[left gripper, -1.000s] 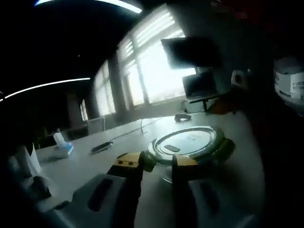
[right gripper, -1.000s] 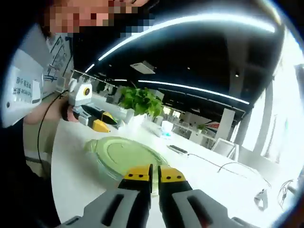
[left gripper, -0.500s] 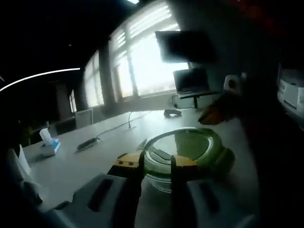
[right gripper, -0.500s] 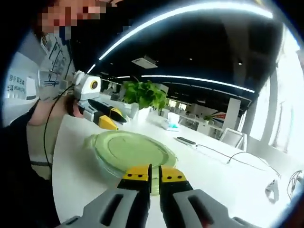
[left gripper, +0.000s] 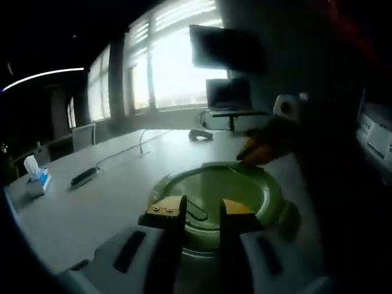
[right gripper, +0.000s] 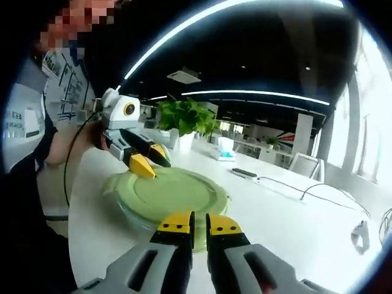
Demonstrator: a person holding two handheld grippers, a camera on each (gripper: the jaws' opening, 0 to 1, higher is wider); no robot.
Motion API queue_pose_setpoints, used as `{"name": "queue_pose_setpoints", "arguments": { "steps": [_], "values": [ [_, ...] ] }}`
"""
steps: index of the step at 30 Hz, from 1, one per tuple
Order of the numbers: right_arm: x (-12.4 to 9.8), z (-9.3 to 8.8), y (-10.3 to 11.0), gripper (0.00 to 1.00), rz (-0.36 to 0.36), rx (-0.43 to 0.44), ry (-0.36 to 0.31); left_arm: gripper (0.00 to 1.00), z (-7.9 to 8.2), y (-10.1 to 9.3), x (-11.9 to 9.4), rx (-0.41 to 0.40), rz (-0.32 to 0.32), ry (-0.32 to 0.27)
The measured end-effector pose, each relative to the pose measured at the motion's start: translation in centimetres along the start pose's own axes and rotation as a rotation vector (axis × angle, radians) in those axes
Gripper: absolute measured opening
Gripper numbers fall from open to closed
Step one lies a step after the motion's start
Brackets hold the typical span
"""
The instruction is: Pick up the tomato from the tabletop place it into the food storage container close the lid and lock the latches
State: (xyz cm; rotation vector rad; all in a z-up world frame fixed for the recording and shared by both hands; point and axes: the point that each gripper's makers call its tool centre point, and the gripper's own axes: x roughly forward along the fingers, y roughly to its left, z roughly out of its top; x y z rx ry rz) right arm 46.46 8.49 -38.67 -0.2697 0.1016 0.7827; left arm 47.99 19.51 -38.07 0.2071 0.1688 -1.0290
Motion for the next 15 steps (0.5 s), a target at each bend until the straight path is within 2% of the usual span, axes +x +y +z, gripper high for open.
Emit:
{"name": "queue_pose_setpoints", "arguments": {
  "steps": [4, 7, 10, 11, 15],
  "values": [
    [0.3, 0.0, 0.2, 0.02, 0.016, 0.027, 0.011, 0.16, -0.7, 0.2, 0.3, -0.021, -0.009, 0.038],
    [0.4, 0.0, 0.3, 0.02, 0.033, 0.064, 0.019, 0.16, -0.7, 0.4, 0.3, -0.030, -0.008, 0.040],
    [0.4, 0.0, 0.4, 0.02, 0.041, 0.068, 0.021, 0.16, -0.1, 0.3, 0.5, -0.013, -0.023, 0.032],
    [0.3, 0.0, 0.4, 0.03, 0.041, 0.068, 0.021, 0.17, 0.1, 0.0, 0.6, 0.030, -0.052, 0.034],
    [-0.1, 0.5, 0.1, 0.04, 0.049, 0.135, -0.005, 0.21, 1.7, -0.7, 1.2, 0.054, -0.119, 0.049]
  ]
}}
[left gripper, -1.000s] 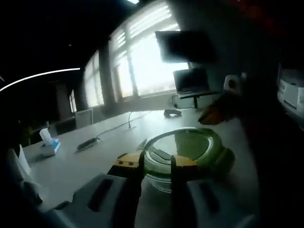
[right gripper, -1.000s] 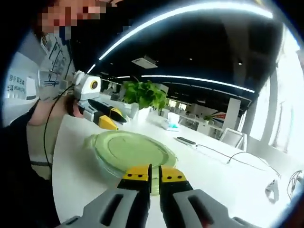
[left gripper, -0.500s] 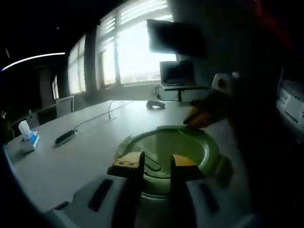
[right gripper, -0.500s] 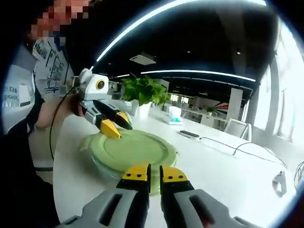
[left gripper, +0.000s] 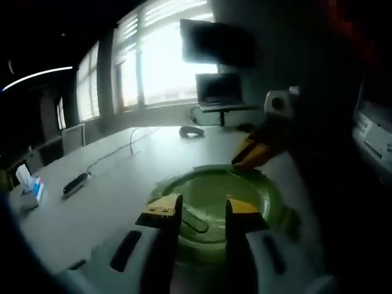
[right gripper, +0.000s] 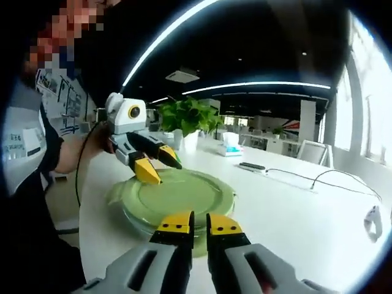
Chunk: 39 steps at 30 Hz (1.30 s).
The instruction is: Pick up the tomato from the tabletop place it into the food storage container close the lid and lock the latches
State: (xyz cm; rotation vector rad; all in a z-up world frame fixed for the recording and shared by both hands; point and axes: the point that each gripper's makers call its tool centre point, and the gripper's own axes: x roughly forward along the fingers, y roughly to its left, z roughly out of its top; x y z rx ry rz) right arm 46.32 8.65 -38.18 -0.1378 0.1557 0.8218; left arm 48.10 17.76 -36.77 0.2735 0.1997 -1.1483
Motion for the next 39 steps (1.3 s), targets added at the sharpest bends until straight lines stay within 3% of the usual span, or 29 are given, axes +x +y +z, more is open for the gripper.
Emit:
{"name": "queue_pose_setpoints", "arguments": {
  "steps": [2, 6, 9, 12, 15, 19, 23, 26, 32, 36, 39],
  "values": [
    [-0.4, 0.5, -0.4, 0.04, 0.000, 0.019, -0.011, 0.21, 0.4, -0.2, 0.5, 0.021, -0.059, 0.038],
    [-0.9, 0.9, -0.7, 0.04, -0.010, 0.023, -0.018, 0.22, -0.7, -0.9, 2.1, 0.054, -0.182, 0.160],
    [-1.5, 1.1, -0.5, 0.04, -0.008, 0.034, -0.024, 0.23, -1.2, -1.7, 2.8, 0.024, -0.267, 0.214],
    [-2.2, 1.3, -0.9, 0.04, -0.016, 0.044, -0.035, 0.25, -1.6, -1.8, 3.4, 0.112, -0.304, 0.291],
    [-2.7, 1.4, -1.2, 0.04, -0.023, 0.042, -0.038, 0.28, -1.4, -2.6, 3.5, 0.121, -0.353, 0.322],
    [-3.1, 1.4, -1.6, 0.04, -0.021, 0.051, -0.041, 0.33, -1.6, -3.1, 3.4, 0.139, -0.400, 0.370],
    [-3.2, 1.3, -2.0, 0.04, -0.018, 0.063, -0.043, 0.45, -1.8, -2.8, 3.4, 0.150, -0.417, 0.404],
    [-3.2, 1.3, -2.3, 0.07, -0.008, 0.085, -0.047, 0.51, -2.3, -2.1, 3.5, 0.109, -0.413, 0.437],
    [-2.9, 1.2, -2.6, 0.12, 0.007, 0.137, -0.040, 0.50, -2.3, -2.1, 3.3, 0.126, -0.449, 0.460],
    [-2.7, 1.4, -2.5, 0.13, 0.031, 0.110, -0.012, 0.52, -2.6, -1.5, 3.0, 0.184, -0.476, 0.511],
    [-2.7, 1.7, -2.3, 0.15, 0.064, 0.062, 0.002, 0.54, -2.7, -1.4, 3.2, 0.196, -0.507, 0.508]
  ]
}}
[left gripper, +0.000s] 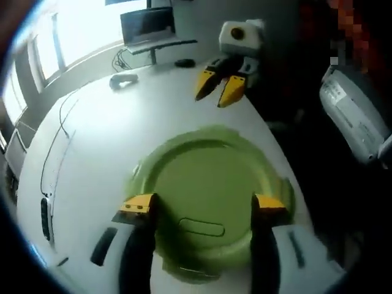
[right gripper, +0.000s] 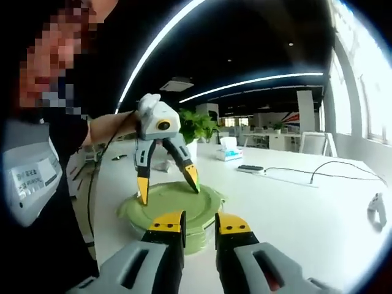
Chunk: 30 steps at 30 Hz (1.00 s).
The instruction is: Pick up the tomato from the tabletop place it into the food storage container close the lid and lock the latches
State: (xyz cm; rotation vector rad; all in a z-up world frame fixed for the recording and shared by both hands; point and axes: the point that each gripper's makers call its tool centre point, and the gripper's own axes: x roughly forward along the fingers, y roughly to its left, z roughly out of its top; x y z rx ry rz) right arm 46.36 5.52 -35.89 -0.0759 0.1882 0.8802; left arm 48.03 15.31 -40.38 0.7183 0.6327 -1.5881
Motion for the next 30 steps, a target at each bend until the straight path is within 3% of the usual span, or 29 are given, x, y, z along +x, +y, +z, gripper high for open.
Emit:
{"name": "queue_pose_setpoints", "arguments": {
  "steps": [6, 14, 20, 25, 29, 30],
  "values": [
    [0.5, 0.3, 0.9, 0.18, 0.078, -0.095, 0.057, 0.59, -0.2, -0.5, 0.2, 0.071, -0.066, 0.039],
    [1.0, 0.8, 1.7, 0.18, 0.193, -0.273, 0.109, 0.62, 0.4, -0.7, 1.0, 0.102, -0.085, 0.047],
    [1.1, 0.7, 2.7, 0.18, 0.256, -0.333, 0.153, 0.62, 0.3, -0.8, 0.9, 0.091, -0.081, 0.030],
    [1.8, 0.6, 4.8, 0.19, 0.288, -0.292, 0.180, 0.61, 0.2, -0.9, 0.9, 0.087, -0.076, 0.035],
    [2.6, 0.8, 7.7, 0.20, 0.293, -0.068, 0.235, 0.61, 0.2, -0.9, 0.9, 0.091, -0.077, 0.057],
    [2.8, 0.8, 8.1, 0.19, 0.289, -0.074, 0.240, 0.61, 0.2, -0.9, 0.9, 0.093, -0.078, 0.061]
  ]
}}
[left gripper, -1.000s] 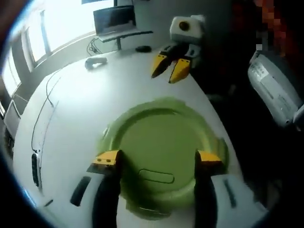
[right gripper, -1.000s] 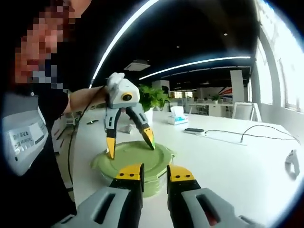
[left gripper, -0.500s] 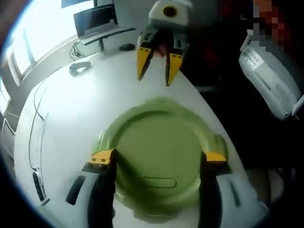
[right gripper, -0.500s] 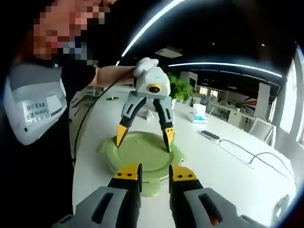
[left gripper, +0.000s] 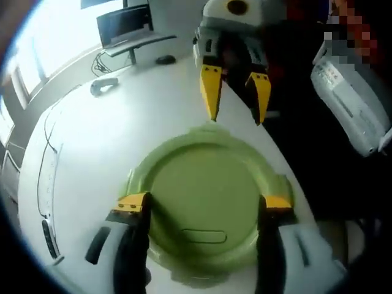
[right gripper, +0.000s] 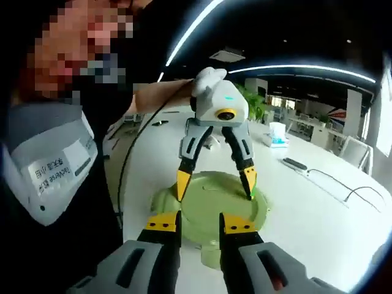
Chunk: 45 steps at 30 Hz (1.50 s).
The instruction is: Pick up the tomato from the tabletop place it into the food storage container close the lid and lock the latches
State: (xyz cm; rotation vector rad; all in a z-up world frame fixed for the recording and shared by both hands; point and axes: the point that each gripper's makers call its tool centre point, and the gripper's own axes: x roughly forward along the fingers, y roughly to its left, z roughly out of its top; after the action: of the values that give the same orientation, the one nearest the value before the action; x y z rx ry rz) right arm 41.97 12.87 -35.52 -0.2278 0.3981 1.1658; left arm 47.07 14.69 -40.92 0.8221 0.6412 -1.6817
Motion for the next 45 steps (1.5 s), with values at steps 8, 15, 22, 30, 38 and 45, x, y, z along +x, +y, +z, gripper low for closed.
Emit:
{"name": "queue_pose_setpoints", "arguments": {
  "steps": [8, 15, 22, 30, 38, 45],
  "values": [
    [3.3, -0.4, 2.7, 0.24, -0.007, -0.016, 0.102, 0.62, -0.2, 0.0, -0.1, 0.024, -0.019, 0.030],
    [5.8, -1.4, 4.4, 0.25, 0.008, -0.051, 0.199, 0.61, -0.3, 0.1, -0.1, 0.040, -0.031, 0.033],
    [6.0, -1.6, 4.3, 0.21, -0.034, -0.101, 0.272, 0.61, -0.1, -0.3, 0.1, 0.041, -0.033, 0.010],
    [6.0, -1.4, 4.3, 0.18, -0.060, -0.123, 0.313, 0.61, -0.2, -0.4, 0.0, 0.037, -0.027, -0.009],
    [6.3, -2.2, 4.4, 0.16, -0.078, -0.162, 0.368, 0.61, -0.3, 0.0, -0.4, 0.037, -0.026, -0.014],
    [6.4, -2.9, 4.3, 0.17, -0.120, -0.228, 0.418, 0.61, -0.4, 0.4, -0.6, 0.046, -0.019, -0.012]
  ]
}}
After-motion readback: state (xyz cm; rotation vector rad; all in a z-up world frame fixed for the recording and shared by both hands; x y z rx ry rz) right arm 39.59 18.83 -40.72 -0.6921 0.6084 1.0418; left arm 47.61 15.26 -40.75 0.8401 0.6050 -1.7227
